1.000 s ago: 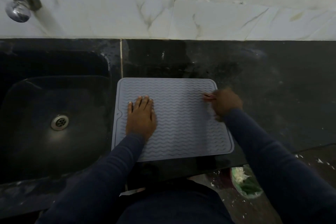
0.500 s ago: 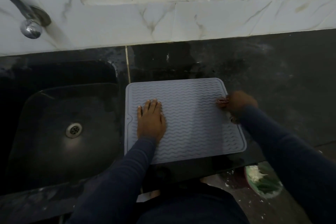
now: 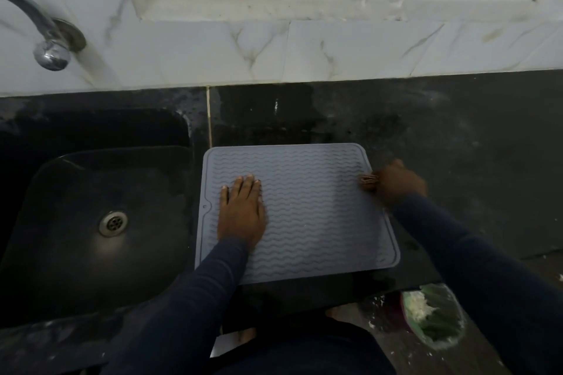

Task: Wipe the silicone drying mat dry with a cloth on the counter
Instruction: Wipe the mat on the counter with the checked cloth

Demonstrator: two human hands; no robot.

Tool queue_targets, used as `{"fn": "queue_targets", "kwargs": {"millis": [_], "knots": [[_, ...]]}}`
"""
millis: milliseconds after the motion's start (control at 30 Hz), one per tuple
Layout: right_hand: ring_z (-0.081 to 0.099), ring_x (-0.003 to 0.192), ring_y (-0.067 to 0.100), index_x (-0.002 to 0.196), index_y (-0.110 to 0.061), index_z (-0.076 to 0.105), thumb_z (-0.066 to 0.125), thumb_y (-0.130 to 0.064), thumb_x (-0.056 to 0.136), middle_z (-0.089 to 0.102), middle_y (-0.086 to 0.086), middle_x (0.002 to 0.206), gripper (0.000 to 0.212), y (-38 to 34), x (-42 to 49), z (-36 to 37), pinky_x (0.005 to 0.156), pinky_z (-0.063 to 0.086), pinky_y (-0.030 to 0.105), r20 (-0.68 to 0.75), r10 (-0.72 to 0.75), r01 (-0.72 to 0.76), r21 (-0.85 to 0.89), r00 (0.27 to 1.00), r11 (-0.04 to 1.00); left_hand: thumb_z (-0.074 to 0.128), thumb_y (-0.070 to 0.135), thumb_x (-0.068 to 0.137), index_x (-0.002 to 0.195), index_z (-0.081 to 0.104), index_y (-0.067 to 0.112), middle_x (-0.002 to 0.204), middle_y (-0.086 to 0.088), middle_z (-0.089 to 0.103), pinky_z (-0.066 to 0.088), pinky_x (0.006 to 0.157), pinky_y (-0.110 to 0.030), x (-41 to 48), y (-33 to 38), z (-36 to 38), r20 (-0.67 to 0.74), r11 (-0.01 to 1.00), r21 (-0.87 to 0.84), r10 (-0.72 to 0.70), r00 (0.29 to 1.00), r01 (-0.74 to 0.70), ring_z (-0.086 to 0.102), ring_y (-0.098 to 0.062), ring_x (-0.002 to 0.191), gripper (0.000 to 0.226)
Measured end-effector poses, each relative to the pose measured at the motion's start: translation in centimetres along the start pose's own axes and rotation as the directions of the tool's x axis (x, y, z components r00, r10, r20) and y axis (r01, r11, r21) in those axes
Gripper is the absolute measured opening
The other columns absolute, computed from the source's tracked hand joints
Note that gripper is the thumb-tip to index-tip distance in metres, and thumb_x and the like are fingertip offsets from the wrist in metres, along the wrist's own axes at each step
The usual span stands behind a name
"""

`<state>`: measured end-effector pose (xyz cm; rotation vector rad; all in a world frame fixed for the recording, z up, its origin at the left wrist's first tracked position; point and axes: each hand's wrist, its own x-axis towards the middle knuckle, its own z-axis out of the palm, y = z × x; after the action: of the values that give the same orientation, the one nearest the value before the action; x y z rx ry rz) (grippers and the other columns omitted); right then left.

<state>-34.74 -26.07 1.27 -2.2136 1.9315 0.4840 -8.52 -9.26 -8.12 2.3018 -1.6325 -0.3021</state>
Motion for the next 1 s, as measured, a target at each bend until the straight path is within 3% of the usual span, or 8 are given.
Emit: {"fn": "queue_targets", "kwargs": {"millis": [100, 267, 367, 467, 533, 667, 833, 1000], "knots": [[0.059, 0.112, 0.034, 0.121, -0.020, 0.063, 0.058, -0.050, 0.086, 0.052, 0.012, 0.127, 0.046, -0.8, 1.1, -1.6, 0.093, 0.048, 0.041, -0.018, 0.042, -0.042, -0.045, 0.999, 0.998, 0.007, 0.038, 0.092, 0.148, 0.034, 0.016, 0.157, -0.003, 0.028, 0.005, 0.120, -0.047, 0.1, 0.2, 0.0, 0.006, 1.000, 0.003, 0.002, 1.000, -0.002, 0.018, -0.021, 0.146, 0.066], [0.056, 0.109, 0.031, 0.124, -0.030, 0.058, 0.047, -0.030, 0.097, 0.045, 0.010, 0.132, 0.029, -14.2, -4.6, 0.7, 0.089, 0.049, 0.042, -0.113, -0.369, 0.385, 0.198, 0.923, 0.902, 0.022, 0.035, 0.097, 0.148, 0.033, 0.015, 0.157, -0.004, 0.028, 0.003, 0.120, -0.046, 0.2, 0.4, -0.4, 0.019, 0.999, -0.048, -0.014, 1.000, 0.015, 0.017, -0.021, 0.146, 0.056], [0.055, 0.109, 0.030, 0.127, -0.024, 0.055, 0.042, -0.037, 0.101, 0.042, 0.008, 0.132, 0.031, -17.3, -7.1, 2.4, 0.092, 0.047, 0.042, -0.073, -0.491, 0.496, 0.107, 0.868, 0.862, 0.029, 0.031, 0.099, 0.147, 0.035, 0.013, 0.156, -0.005, 0.030, 0.003, 0.120, -0.045, 0.0, 0.2, -0.5, -0.001, 0.998, -0.067, 0.005, 1.000, -0.005, 0.019, -0.022, 0.146, 0.052], [0.056, 0.108, 0.030, 0.123, -0.026, 0.057, 0.043, -0.052, 0.097, 0.041, 0.009, 0.137, 0.040, -10.2, -4.1, 1.8, 0.094, 0.046, 0.046, -0.068, -0.430, 0.434, 0.040, 0.900, 0.900, 0.022, 0.035, 0.095, 0.147, 0.036, 0.012, 0.155, -0.005, 0.032, 0.004, 0.120, -0.045, 0.2, 0.1, -0.4, -0.014, 0.998, -0.062, 0.001, 1.000, -0.002, 0.020, -0.021, 0.146, 0.058], [0.059, 0.107, 0.035, 0.123, -0.033, 0.058, 0.042, -0.060, 0.094, 0.038, 0.012, 0.141, 0.044, -4.6, -1.7, 0.9, 0.095, 0.047, 0.046, -0.012, -0.259, 0.258, -0.059, 0.966, 0.964, 0.022, 0.035, 0.094, 0.147, 0.036, 0.012, 0.155, -0.005, 0.032, 0.003, 0.119, -0.044, 0.1, 0.0, 0.0, -0.010, 0.998, -0.064, -0.013, 1.000, 0.012, 0.020, -0.021, 0.145, 0.059], [0.056, 0.116, 0.033, 0.128, -0.019, 0.059, 0.050, -0.051, 0.093, 0.050, 0.013, 0.132, 0.047, -1.9, 0.7, -1.9, 0.095, 0.045, 0.043, 0.079, -0.054, 0.067, -0.173, 0.995, 0.983, 0.021, 0.035, 0.093, 0.147, 0.036, 0.012, 0.155, -0.004, 0.032, 0.002, 0.119, -0.044, 0.0, 0.5, -0.2, -0.009, 0.998, -0.059, -0.019, 1.000, 0.018, 0.020, -0.021, 0.145, 0.060], [0.058, 0.112, 0.033, 0.130, -0.027, 0.056, 0.052, -0.021, 0.093, 0.046, 0.013, 0.136, 0.038, -12.6, -2.6, -1.4, 0.092, 0.050, 0.043, -0.055, -0.368, 0.371, 0.081, 0.928, 0.925, 0.022, 0.035, 0.095, 0.147, 0.034, 0.013, 0.156, -0.005, 0.030, 0.002, 0.120, -0.045, 0.0, 0.5, -0.7, 0.000, 0.997, -0.070, -0.020, 1.000, 0.020, 0.017, -0.021, 0.146, 0.057], [0.054, 0.114, 0.035, 0.133, -0.027, 0.051, 0.048, -0.035, 0.098, 0.045, 0.011, 0.138, 0.036, -16.1, -5.9, 1.7, 0.095, 0.047, 0.047, -0.055, -0.444, 0.447, 0.143, 0.895, 0.883, 0.025, 0.031, 0.097, 0.146, 0.037, 0.014, 0.155, -0.005, 0.033, 0.004, 0.120, -0.046, 0.0, 0.3, -0.5, -0.014, 0.998, -0.064, -0.003, 1.000, 0.002, 0.020, -0.021, 0.146, 0.054]]}}
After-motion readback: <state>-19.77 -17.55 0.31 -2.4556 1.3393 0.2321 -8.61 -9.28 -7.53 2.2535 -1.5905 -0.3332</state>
